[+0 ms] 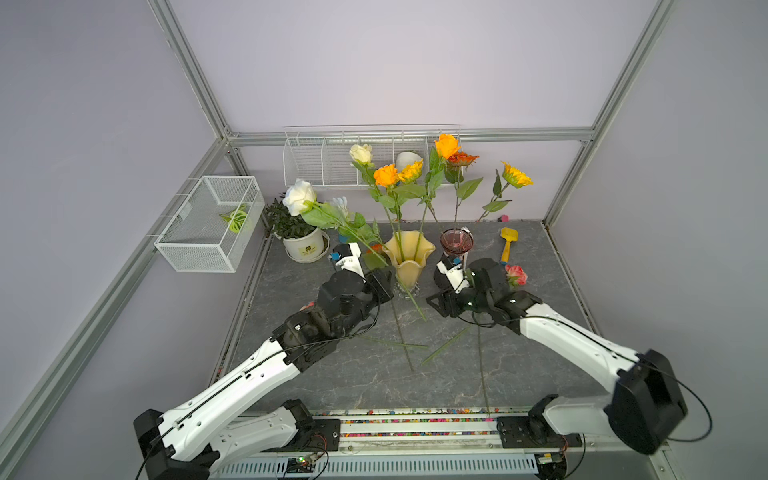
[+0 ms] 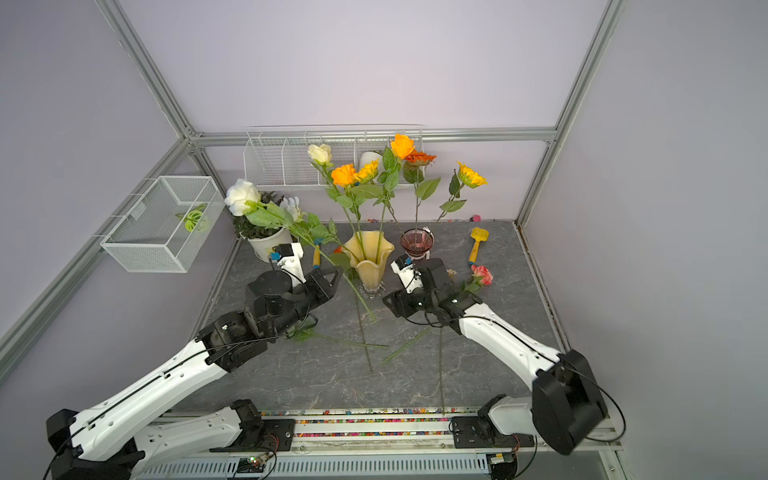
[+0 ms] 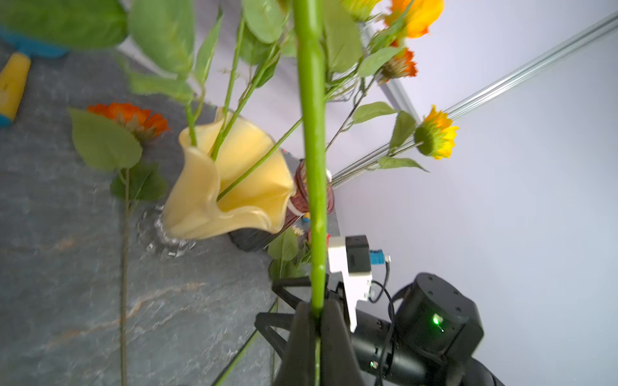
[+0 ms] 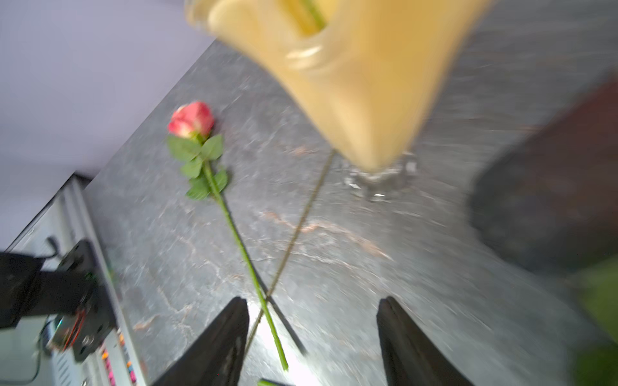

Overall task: Arrange the flowers in different vases according to their variety
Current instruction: Insert the flower into the vase.

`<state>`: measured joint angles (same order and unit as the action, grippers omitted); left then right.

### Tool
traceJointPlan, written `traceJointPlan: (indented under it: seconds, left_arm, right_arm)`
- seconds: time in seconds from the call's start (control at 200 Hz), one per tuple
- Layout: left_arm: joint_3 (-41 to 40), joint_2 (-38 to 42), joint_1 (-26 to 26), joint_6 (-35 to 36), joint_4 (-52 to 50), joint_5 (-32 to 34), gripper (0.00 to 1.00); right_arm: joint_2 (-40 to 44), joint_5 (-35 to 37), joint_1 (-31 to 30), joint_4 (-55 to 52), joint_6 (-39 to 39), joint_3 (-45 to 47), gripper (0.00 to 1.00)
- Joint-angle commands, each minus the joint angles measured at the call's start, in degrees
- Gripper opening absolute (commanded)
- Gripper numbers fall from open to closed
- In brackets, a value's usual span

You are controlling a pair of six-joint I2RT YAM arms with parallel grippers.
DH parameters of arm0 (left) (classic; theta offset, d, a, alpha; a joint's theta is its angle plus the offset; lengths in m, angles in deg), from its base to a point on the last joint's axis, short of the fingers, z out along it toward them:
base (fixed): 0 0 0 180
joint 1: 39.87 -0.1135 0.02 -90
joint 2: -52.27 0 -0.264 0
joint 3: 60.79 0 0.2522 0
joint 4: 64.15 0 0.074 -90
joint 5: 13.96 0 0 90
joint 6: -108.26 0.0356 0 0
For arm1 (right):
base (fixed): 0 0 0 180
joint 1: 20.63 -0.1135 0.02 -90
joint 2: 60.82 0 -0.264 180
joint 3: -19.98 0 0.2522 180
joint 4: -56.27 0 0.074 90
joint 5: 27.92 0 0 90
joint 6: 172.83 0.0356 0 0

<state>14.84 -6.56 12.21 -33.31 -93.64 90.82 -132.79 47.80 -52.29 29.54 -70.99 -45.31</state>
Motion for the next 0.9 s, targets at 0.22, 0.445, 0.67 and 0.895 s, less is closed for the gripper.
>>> traceJointPlan:
  seconds: [0.22,0.445,0.67,0.895]
  left_arm:
    - [14.14,-9.62,-0.17,25.59,2.43,0.72,0.0]
    - [23.68,-18.01,-0.22,42.0,12.86,8.79,0.0]
    - [27.69,-27.54,-1.96,54.14,23.38,13.63,0.0]
    - [28.6,-36.0,-5.52,54.62,27.0,14.03,0.0]
  right_arm:
    - [17.97,17.85,0.0,-13.68,5.45,6.07,0.67]
    - [22.81,19.12,0.04,-15.15,9.87,8.71,0.67]
    - [25.02,19.64,0.02,-16.4,11.33,9.62,0.67]
    - [26.32,20.13,0.0,-17.32,11.67,10.17,0.68]
